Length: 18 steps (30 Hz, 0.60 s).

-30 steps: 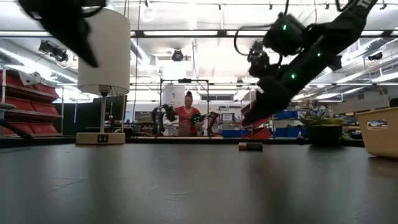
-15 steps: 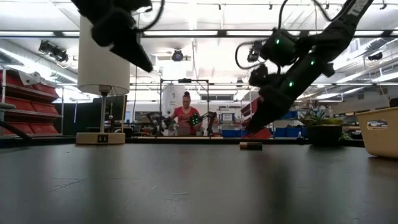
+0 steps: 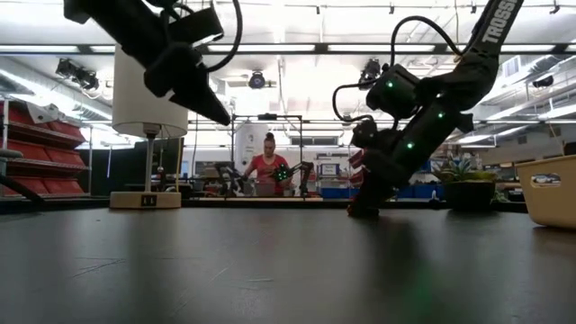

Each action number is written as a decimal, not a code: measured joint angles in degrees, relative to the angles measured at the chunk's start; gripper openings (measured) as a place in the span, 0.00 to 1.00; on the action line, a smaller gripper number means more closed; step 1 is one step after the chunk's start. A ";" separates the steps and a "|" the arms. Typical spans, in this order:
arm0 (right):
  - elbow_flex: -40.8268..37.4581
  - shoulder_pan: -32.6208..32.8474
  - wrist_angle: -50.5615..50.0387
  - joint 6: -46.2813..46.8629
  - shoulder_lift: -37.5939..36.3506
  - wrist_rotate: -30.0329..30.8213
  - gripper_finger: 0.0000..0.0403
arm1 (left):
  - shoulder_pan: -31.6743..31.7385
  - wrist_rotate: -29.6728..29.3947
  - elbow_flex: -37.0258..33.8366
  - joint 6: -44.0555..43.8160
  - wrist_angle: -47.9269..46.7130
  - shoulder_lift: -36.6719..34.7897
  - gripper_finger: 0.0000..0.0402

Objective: Sort batteries
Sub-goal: Put the black battery into the yellow bin

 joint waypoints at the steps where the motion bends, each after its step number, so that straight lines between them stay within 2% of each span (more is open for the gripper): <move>1: -0.02 0.07 -0.03 0.33 0.04 0.34 0.38 | 0.00 0.04 -0.26 0.02 1.34 0.00 0.54; 7: -0.18 0.19 -2.22 0.54 -2.10 0.59 0.07 | -0.02 0.65 -1.95 1.61 8.89 0.13 0.54; 13: -0.21 0.62 -4.64 0.70 -6.29 -1.46 0.07 | 0.00 0.75 -4.09 3.02 18.47 1.08 0.54; 16: 1.30 2.43 -7.54 0.99 -12.37 -2.52 0.07 | 0.00 0.46 -4.73 3.01 20.78 1.74 0.54; 18: 2.32 4.72 -13.32 1.95 -17.34 -2.55 0.07 | 0.00 0.41 -4.95 2.99 20.73 1.81 0.54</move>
